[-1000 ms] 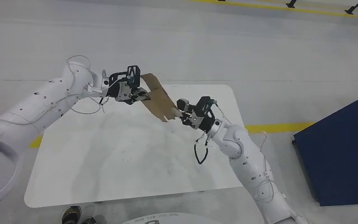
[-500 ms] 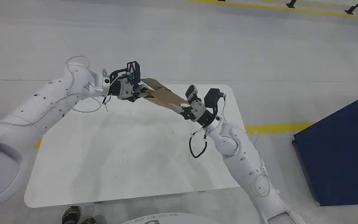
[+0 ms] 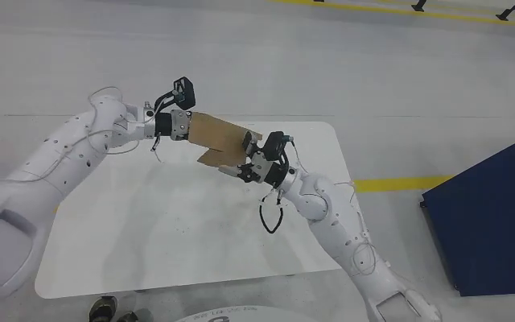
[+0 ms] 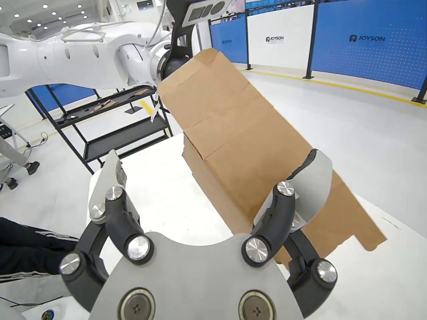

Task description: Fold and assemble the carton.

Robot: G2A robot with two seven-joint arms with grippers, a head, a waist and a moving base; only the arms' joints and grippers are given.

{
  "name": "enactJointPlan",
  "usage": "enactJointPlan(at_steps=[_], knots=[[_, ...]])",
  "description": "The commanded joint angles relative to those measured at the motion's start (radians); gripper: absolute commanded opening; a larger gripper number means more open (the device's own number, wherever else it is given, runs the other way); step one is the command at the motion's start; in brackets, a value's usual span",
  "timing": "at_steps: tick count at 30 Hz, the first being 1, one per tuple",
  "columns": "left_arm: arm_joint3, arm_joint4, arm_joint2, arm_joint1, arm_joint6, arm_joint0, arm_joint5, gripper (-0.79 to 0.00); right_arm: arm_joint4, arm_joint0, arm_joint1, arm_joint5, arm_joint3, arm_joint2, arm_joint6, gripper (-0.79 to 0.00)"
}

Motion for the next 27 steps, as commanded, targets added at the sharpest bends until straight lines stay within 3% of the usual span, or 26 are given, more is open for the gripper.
enactJointPlan(at_steps=[1, 4, 9, 16, 20, 27], knots=[[-0.009, -0.043, 0.006, 0.002, -0.025, -0.003, 0.000, -0.785, -0.005, 0.008, -0.002, 0.005, 0.004, -0.009, 0.015, 0.000], [-0.016, -0.077, 0.012, 0.007, -0.050, -0.007, 0.000, -0.785, 0.002, 0.008, -0.002, -0.001, -0.001, -0.004, 0.002, 0.000], [-0.008, -0.095, 0.010, 0.022, -0.055, -0.016, 0.000, -0.785, 0.065, -0.060, 0.015, -0.084, -0.022, 0.103, -0.064, 0.000], [-0.054, -0.003, 0.017, 0.049, 0.033, -0.025, 0.000, -0.785, 0.348, -0.120, 0.043, -0.314, 0.079, 0.229, -0.018, 0.000], [-0.070, 0.057, 0.019, 0.066, 0.114, -0.029, 0.000, -0.785, 0.716, -0.057, 0.064, -0.363, 0.215, 0.177, 0.227, 0.000], [-0.109, 0.165, 0.026, 0.086, 0.247, -0.032, 0.000, -0.785, 1.422, 0.141, 0.088, -0.162, 0.398, 0.067, 0.893, 0.000]])
